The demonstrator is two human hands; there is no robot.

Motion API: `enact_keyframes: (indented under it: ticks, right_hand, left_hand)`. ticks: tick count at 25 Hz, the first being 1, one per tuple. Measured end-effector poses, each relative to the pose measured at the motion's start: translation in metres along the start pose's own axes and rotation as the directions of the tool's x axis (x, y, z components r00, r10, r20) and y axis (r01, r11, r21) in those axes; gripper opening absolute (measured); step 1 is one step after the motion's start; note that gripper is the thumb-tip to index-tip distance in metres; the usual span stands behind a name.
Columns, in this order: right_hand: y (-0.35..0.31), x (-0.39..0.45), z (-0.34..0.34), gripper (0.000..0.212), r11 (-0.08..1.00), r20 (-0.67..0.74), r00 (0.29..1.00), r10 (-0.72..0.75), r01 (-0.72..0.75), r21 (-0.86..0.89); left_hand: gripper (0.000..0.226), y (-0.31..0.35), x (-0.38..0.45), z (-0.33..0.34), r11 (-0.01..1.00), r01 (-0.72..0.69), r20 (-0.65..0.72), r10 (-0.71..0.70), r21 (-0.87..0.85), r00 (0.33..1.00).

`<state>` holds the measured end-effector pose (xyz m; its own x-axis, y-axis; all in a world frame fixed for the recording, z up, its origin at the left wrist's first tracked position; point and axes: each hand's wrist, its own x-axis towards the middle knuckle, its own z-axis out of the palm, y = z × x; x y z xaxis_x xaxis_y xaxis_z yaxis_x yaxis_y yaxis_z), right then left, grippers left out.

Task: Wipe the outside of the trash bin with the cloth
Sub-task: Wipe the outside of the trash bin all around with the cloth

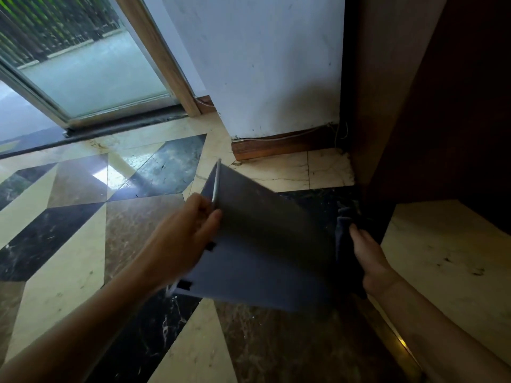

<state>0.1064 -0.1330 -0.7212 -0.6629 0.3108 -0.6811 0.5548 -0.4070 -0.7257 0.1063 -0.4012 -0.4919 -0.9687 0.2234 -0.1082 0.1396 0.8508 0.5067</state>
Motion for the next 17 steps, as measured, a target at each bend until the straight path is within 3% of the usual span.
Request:
enact_keyframes:
  ticks: [4, 9, 12, 13, 15, 17]
  right_hand:
    - [0.007, -0.008, 0.001, 0.049, 0.985, -0.017, 0.996, -0.093, 0.09, -0.15]
    - [0.014, -0.006, 0.001, 0.047, 0.954, -0.042, 0.982, -0.182, 0.166, -0.25]
    - [0.019, -0.01, -0.003, 0.045, 0.855, -0.05, 0.961, -0.271, 0.217, -0.471]
    - [0.02, -0.015, -0.003, 0.044, 0.75, -0.04, 0.925, -0.379, 0.281, -0.599]
    - [0.011, -0.032, 0.004, 0.044, 0.511, 0.077, 0.765, -0.64, 0.498, -0.701]
    - [-0.015, -0.062, 0.023, 0.041, 0.428, 0.189, 0.596, -0.781, 0.73, -0.533]
  left_hand:
    - [0.01, -0.031, -0.023, 0.018, 0.986, 0.133, 0.061, -0.128, -0.099, 0.99]
    - [0.041, -0.027, -0.012, 0.038, 0.894, 0.298, 0.081, -0.288, -0.335, 0.954]
    - [0.045, -0.023, -0.005, 0.048, 0.886, 0.313, -0.017, -0.339, -0.342, 0.941]
    - [0.043, -0.02, -0.005, 0.052, 0.893, 0.308, -0.058, -0.344, -0.329, 0.937]
    - [0.039, -0.013, -0.006, 0.059, 0.919, 0.276, -0.103, -0.315, -0.28, 0.944]
    - [0.037, -0.007, -0.011, 0.067, 0.943, 0.24, -0.131, -0.274, -0.231, 0.953]
